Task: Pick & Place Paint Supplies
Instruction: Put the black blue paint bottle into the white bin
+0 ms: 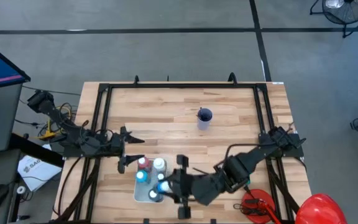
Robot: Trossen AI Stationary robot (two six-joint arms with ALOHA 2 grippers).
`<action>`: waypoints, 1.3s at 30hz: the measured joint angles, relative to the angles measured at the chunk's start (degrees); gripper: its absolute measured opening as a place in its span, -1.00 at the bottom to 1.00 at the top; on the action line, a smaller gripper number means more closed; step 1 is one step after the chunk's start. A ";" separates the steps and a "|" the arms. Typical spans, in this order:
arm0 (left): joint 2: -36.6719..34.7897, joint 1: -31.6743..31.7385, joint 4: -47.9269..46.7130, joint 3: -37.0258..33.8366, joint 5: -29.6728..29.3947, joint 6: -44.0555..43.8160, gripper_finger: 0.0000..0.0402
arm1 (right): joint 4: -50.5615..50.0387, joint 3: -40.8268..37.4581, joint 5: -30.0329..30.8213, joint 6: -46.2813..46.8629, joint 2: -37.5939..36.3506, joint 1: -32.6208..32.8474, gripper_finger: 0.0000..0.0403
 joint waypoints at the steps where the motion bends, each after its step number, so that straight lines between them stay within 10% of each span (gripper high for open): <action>1: 0.20 -0.37 -0.75 0.00 0.00 -1.51 0.41 | 0.20 0.06 0.10 0.56 0.41 0.54 -0.33; 27: 19.17 -24.56 -3.81 0.04 13.34 -42.80 0.41 | -8.04 -0.72 1.73 5.51 3.44 7.51 -0.33; 39: 42.20 -26.29 16.33 0.46 14.88 -52.21 0.41 | -8.55 -1.25 1.72 9.08 3.42 7.54 -0.33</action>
